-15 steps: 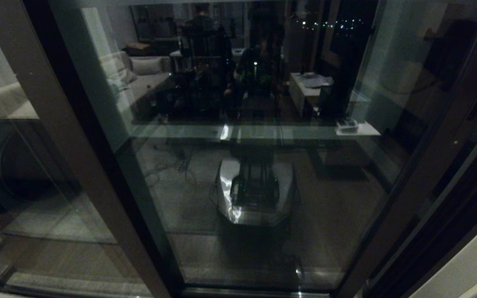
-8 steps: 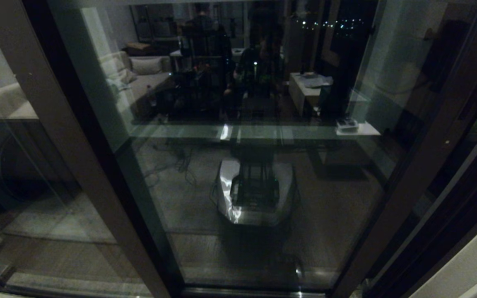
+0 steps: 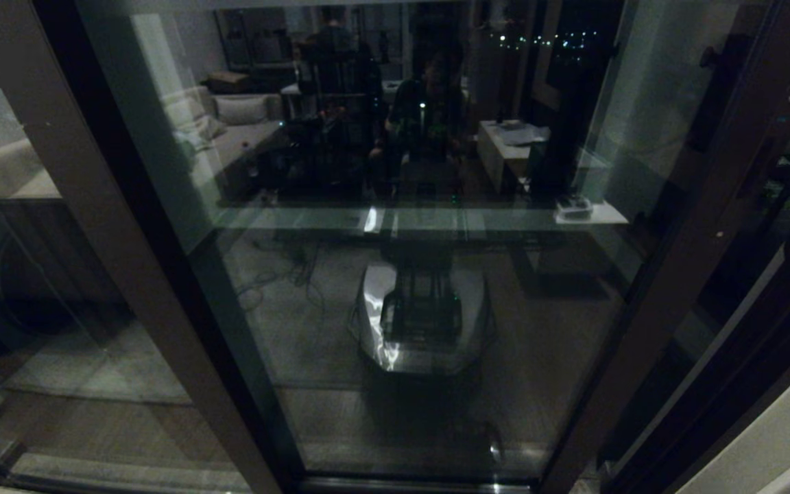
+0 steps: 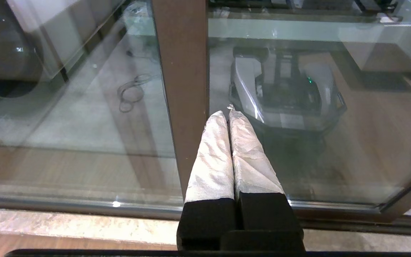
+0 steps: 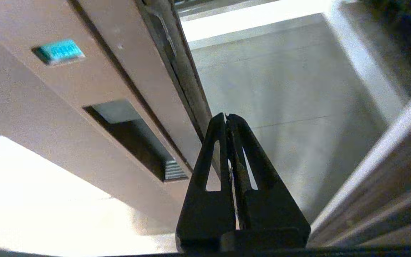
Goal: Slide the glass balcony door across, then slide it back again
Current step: Open the slid door
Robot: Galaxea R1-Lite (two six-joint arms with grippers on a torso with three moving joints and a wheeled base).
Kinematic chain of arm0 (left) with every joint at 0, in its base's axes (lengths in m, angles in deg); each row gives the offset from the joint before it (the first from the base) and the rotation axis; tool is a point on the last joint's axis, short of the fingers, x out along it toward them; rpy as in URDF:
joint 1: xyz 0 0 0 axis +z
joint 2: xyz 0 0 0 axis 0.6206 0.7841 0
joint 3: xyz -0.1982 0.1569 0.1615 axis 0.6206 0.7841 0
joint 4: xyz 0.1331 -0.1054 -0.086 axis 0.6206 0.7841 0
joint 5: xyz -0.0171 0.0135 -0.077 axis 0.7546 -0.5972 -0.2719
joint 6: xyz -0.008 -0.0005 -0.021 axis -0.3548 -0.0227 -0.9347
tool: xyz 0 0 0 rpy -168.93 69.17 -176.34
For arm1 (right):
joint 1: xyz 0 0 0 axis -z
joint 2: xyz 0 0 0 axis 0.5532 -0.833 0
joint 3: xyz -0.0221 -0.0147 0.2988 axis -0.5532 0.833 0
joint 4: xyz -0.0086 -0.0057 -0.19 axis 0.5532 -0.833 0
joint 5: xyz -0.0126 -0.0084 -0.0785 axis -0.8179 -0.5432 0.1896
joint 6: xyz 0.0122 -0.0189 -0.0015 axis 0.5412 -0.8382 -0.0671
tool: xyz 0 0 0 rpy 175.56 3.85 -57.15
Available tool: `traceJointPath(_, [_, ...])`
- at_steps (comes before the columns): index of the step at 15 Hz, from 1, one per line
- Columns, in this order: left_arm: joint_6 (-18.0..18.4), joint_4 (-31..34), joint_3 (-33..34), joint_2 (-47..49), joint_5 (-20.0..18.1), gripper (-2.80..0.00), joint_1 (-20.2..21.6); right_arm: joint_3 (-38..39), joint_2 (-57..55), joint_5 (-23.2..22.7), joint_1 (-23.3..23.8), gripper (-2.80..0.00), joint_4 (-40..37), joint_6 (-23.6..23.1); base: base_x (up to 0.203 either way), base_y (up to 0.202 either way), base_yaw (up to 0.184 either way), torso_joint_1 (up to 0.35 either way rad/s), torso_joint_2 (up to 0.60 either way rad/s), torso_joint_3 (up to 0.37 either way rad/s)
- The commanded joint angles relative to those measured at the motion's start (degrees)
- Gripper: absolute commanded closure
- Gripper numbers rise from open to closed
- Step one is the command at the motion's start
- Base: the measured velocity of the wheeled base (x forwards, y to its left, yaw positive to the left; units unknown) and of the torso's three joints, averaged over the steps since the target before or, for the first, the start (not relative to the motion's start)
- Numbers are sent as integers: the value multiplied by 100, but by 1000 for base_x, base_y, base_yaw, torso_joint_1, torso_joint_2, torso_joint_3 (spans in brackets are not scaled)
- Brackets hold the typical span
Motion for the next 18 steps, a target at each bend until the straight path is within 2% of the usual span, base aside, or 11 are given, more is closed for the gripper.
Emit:
traceJointPath(1, [-4, 2, 9, -1, 1, 0, 0, 98, 103, -41, -184, 0, -6, 4, 0, 0, 0, 0, 0, 0])
traceJointPath(8, [-4, 2, 9, -1, 1, 0, 0, 252, 263, 11, -796, 0, -6, 167, 0, 0, 0, 0, 0, 0])
traceJointPath(12, [-4, 2, 9, -1, 1, 0, 0, 315, 266, 467, -1206, 0, -6, 170, 0, 0, 0, 0, 0, 0])
traceJointPath(15, [-4, 2, 9, -1, 1, 0, 0, 385, 284, 513, -1639, 0, -6, 275, 0, 0, 0, 0, 0, 0])
traceJointPath(18, [-4, 2, 9, -1, 1, 0, 0, 412, 355, 515, -1817, 0, -6, 369, 0, 0, 0, 0, 0, 0])
